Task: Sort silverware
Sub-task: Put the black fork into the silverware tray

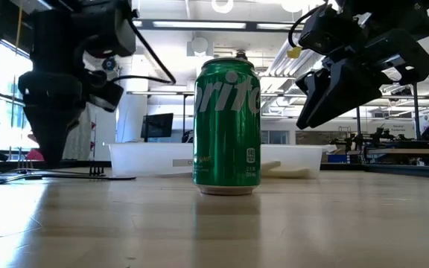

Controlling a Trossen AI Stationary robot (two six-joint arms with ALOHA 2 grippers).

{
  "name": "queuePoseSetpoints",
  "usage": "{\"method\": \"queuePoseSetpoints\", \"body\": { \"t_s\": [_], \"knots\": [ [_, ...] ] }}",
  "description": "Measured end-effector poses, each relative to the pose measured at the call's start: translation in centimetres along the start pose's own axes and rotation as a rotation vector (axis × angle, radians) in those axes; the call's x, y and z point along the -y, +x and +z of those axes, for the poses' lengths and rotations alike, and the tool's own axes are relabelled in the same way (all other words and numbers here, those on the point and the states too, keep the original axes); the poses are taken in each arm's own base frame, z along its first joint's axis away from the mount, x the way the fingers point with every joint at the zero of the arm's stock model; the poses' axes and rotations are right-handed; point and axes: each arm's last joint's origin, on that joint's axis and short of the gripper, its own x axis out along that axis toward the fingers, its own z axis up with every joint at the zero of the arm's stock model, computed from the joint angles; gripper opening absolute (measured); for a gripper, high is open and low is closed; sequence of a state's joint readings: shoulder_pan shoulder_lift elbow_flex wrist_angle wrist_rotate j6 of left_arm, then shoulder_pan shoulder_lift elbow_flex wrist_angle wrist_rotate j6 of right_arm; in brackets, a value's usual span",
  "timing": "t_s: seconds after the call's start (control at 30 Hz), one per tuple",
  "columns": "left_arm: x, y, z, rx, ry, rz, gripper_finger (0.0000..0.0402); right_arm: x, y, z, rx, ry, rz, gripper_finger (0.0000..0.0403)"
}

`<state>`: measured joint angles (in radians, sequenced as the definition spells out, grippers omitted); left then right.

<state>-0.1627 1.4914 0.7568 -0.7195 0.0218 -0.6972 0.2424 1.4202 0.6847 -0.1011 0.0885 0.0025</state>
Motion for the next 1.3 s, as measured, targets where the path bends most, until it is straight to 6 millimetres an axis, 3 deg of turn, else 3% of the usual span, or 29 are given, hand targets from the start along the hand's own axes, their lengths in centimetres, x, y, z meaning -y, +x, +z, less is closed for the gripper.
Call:
{"method": "queuePoseSetpoints", "body": {
  "t_s": [0.3,0.5,0.63,0.77,0.97,1.1,1.3],
  "knots": [
    [-0.8,1.8,-1.0,0.012,-0.057,-0.035,0.0102,0.0,0.0,0.0,0.0,-0.001,0.007,0.0103],
    [-0.9,1.9,-1.0,0.004,-0.062,-0.026,0.0016,0.0,0.0,0.0,0.004,-0.001,0.007,0.0103],
    [-0.8,1.6,-0.9,0.001,-0.07,-0.021,0.0005,0.0,0.0,0.0,0.004,-0.001,0.007,0.0103],
    [-0.5,0.1,-0.7,-0.073,-0.063,0.053,0.0002,0.0,0.0,0.0,0.004,-0.002,0.008,0.0103],
    [0.9,-4.4,1.0,-0.053,-0.006,0.112,0.0001,0.0,0.0,0.1,0.007,-0.002,0.007,0.0103],
    [1.8,-7.3,3.0,0.096,0.093,0.135,0.0,0.0,0.0,0.1,0.008,-0.002,0.007,0.0103],
    [0.7,-9.7,6.8,0.327,0.291,0.222,0.0,0.0,0.0,0.1,0.009,-0.009,0.007,0.0103]
  ]
}}
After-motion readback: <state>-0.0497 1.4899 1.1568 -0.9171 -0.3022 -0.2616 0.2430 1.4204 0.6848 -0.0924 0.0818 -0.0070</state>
